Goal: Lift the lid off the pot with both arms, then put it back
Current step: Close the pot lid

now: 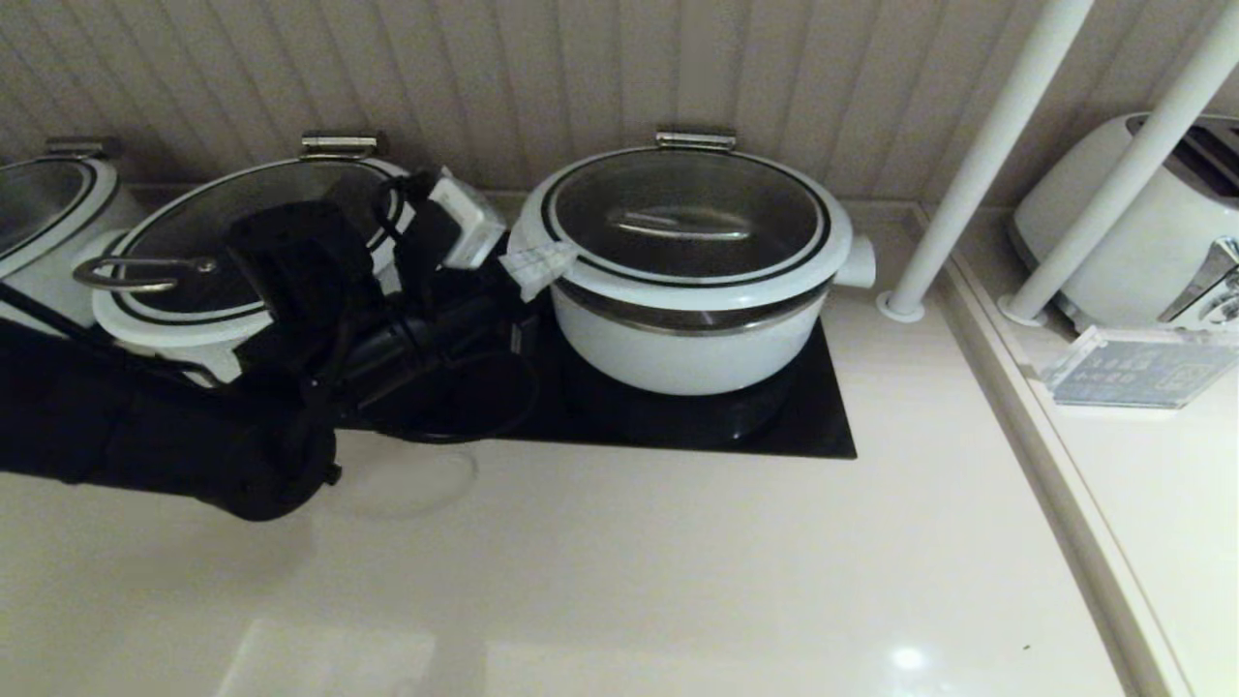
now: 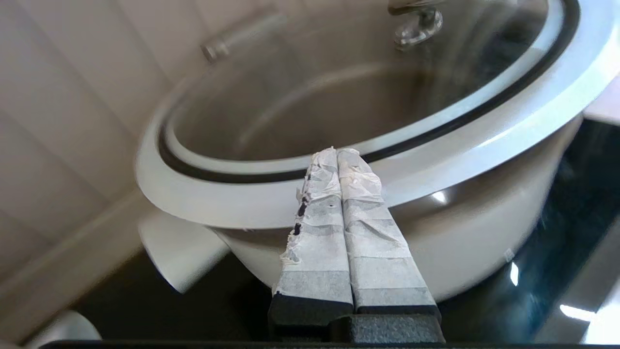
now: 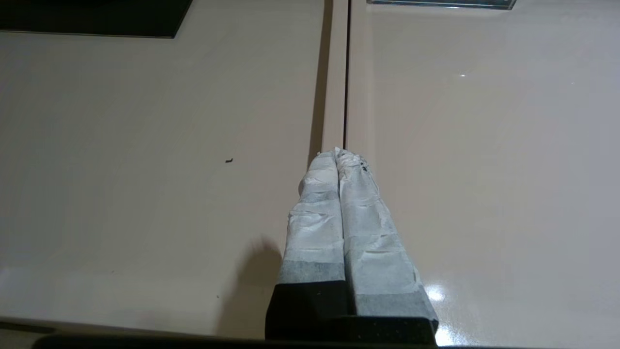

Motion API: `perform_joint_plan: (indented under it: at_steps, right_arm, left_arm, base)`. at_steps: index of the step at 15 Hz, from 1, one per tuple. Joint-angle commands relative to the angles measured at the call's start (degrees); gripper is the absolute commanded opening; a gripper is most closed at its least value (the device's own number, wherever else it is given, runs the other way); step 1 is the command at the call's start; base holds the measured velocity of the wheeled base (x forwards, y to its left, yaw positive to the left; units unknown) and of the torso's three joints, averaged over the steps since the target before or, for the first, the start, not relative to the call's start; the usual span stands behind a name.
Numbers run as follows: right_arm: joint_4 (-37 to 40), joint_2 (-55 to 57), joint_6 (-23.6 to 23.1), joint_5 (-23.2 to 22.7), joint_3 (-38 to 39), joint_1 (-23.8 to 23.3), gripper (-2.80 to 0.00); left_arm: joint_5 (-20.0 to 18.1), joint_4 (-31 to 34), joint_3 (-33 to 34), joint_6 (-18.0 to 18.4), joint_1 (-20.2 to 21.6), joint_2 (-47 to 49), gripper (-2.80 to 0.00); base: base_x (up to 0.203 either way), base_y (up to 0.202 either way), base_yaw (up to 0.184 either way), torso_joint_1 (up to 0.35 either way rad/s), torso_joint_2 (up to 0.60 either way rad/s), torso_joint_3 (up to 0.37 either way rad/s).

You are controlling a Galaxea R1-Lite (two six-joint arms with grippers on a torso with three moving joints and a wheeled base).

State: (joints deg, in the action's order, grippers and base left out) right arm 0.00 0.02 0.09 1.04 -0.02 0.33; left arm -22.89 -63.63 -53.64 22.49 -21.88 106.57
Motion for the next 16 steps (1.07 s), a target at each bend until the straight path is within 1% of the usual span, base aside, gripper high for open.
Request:
perform_joint_plan:
  at_steps: [1, 6, 13, 16]
  right_arm:
    - [0.00, -0.02, 0.00, 0.02, 0.02, 0.02, -2.80]
    - [0.00, -0.02, 0.00, 0.02, 0.02, 0.02, -2.80]
    - [0.00, -0.02, 0.00, 0.01, 0.02, 0.02, -2.80]
    - [0.00, -0.02, 0.00, 0.00, 0.02, 0.02, -2.80]
  left_arm:
    - [-0.13, -1.19, 1.90, 0.10, 0.00, 1.12, -2.80]
    - [0.83, -4.89, 4.36, 0.10, 0.00, 3.51, -2.80]
    - [1.01, -5.01, 5.54, 0.10, 0.08, 4.26, -2.80]
    - [1.09, -5.92, 7.26, 0.11, 0.09, 3.56, -2.80]
  base:
    - [0.000, 0.000, 0.000, 0.000, 0.00, 0.000]
    - [0.000, 0.000, 0.000, 0.000, 0.00, 0.000]
    - [0.000, 0.000, 0.000, 0.000, 0.00, 0.000]
    - [0.000, 0.000, 0.000, 0.000, 0.00, 0.000]
